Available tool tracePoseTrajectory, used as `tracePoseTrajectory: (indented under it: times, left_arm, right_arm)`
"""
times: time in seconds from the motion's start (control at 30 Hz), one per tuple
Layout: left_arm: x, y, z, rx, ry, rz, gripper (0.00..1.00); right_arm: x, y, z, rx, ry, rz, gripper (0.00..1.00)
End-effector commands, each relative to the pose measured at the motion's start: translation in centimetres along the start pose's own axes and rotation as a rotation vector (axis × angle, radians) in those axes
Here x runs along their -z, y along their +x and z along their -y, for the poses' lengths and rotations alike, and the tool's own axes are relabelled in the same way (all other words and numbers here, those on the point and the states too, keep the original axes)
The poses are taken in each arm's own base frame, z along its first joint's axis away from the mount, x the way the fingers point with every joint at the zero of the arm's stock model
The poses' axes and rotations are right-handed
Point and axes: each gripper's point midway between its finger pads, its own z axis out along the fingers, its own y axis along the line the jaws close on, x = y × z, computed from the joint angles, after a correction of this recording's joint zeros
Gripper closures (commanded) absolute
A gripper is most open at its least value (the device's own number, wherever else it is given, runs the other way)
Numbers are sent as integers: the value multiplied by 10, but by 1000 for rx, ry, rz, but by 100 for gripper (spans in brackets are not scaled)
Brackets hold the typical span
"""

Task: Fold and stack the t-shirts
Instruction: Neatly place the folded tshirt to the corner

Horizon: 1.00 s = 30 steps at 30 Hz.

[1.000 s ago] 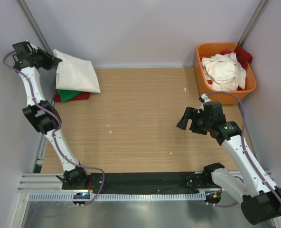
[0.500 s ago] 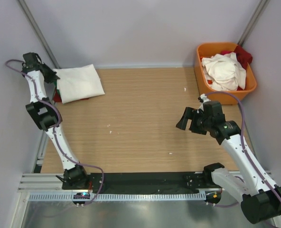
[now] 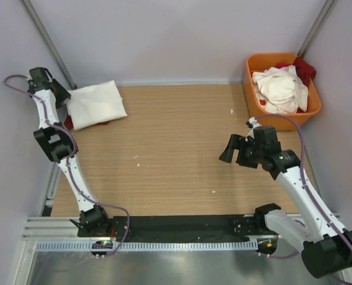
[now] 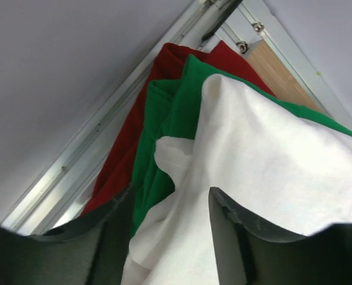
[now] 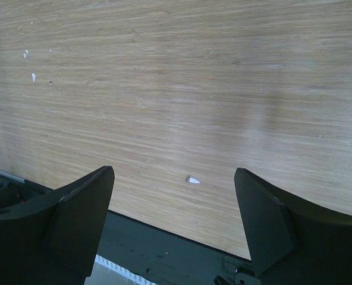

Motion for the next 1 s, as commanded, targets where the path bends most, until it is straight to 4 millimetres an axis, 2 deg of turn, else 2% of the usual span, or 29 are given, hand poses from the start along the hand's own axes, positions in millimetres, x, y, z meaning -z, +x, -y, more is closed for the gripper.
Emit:
tracePoseTrajectory:
  times: [0.0,0.03,0.1,0.13,0.17,0.23,0.27,0.3,0.33,0.37,0.4,0.47,0.53,0.57,0.6,0.63,0.67,0.73,0.77,0.8,0.83,0.9,0.93,0.97]
  left_arm:
    - [-57,95,-122,180,-282,-286,43]
    - [-48,91,-121,189,-299,-271,27]
    - [-35,78,-120,190,-320,-230,23]
    - [-30,74,-119,190,-321,-216,12]
    - [-14,62,-115,182,-334,-179,10]
    - [0,56,-108,162,-353,-151,9]
    - [6,60,-108,137,-395,-143,8]
    - [21,51,-101,126,-399,-109,7]
    - [27,49,-99,108,-414,-96,4]
    - [30,58,-92,78,-431,-102,2]
    - [49,46,-89,55,-474,-46,1]
    - [63,45,-84,10,-513,-14,0]
    - [88,36,-72,-21,-548,52,0]
    - [93,43,-69,-35,-570,52,0]
    - [102,42,-70,-33,-593,76,0]
    - [123,32,-65,-21,-585,126,0]
    - [124,37,-67,-16,-577,130,0]
    - [141,32,-62,-6,-553,166,0]
    - [159,28,-56,5,-521,191,0]
    - [167,27,-51,10,-499,201,0]
    - [187,26,-43,19,-455,223,0]
    - [200,29,-30,24,-403,246,0]
    - [203,40,-28,20,-382,233,0]
    - [220,44,-10,15,-310,249,0]
  right_arm:
    - [0,-4,-6,23,-30,17,11]
    - [0,-4,-6,22,-31,15,11]
    - [0,-4,-6,21,-32,17,11]
    - [1,-4,-7,25,-36,19,11]
    - [2,-5,-8,27,-42,24,11]
    - [3,-5,-9,28,-46,32,11]
    - [4,-6,-10,28,-50,37,11]
    - [6,-7,-11,31,-53,42,11]
    - [6,-7,-11,33,-54,45,11]
    - [6,-8,-12,34,-58,49,11]
    - [7,-8,-12,34,-61,51,11]
    - [8,-8,-13,36,-65,56,11]
    - [9,-9,-14,39,-73,59,11]
    - [9,-8,-15,39,-76,57,11]
    - [10,-9,-15,43,-79,62,11]
    - [11,-9,-16,45,-83,65,11]
    - [11,-8,-17,45,-84,64,11]
    - [12,-8,-18,46,-92,63,11]
    - [13,-7,-18,47,-94,64,11]
    - [12,-8,-18,45,-96,65,11]
    - [12,-8,-18,46,-96,68,11]
    - [12,-9,-18,48,-93,71,11]
    - [12,-10,-17,46,-89,73,11]
    - [12,-11,-15,45,-75,81,11]
